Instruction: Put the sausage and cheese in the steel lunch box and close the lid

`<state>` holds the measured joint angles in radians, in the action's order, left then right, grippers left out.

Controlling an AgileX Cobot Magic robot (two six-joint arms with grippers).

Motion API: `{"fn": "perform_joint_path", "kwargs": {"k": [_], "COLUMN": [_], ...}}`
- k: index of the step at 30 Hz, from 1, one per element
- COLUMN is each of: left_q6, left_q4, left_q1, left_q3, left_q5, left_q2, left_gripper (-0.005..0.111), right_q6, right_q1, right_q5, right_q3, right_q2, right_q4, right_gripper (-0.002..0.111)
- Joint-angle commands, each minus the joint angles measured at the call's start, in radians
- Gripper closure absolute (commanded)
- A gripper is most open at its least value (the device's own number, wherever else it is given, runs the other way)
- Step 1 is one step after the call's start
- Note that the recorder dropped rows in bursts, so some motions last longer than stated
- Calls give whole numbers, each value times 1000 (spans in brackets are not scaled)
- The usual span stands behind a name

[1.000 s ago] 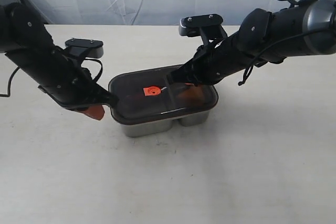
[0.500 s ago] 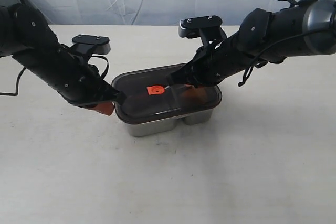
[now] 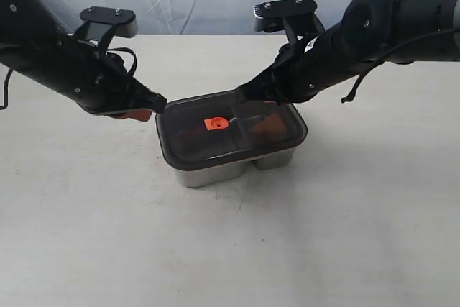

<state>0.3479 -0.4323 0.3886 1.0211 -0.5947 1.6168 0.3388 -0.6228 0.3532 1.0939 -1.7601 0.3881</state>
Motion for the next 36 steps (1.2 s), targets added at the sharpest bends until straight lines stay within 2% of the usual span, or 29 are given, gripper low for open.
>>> {"fn": "perform_joint_path", "kwargs": {"k": [1,6,23,36], "left_q6": [62,160,160,213], "left_q4": [-94,-198,-205,-256], "left_q1": [2,2,3,4], "left_q3": [13,13,13,14], "left_q5": [-12,-41,-30,-15], "left_q2": [-2,53,192,198], "left_gripper": [106,106,106,106], "right_q6": [-141,-148,-160,-160], "right_q1": [6,6,6,6], "right_q5": [21,32,83,109], "right_q3": [-1,-1,-1,-1], "right_q2": [4,0,-8,-133], "right_q4": [-161,-163,-163,-151], "right_gripper": [109,109,109,109]}}
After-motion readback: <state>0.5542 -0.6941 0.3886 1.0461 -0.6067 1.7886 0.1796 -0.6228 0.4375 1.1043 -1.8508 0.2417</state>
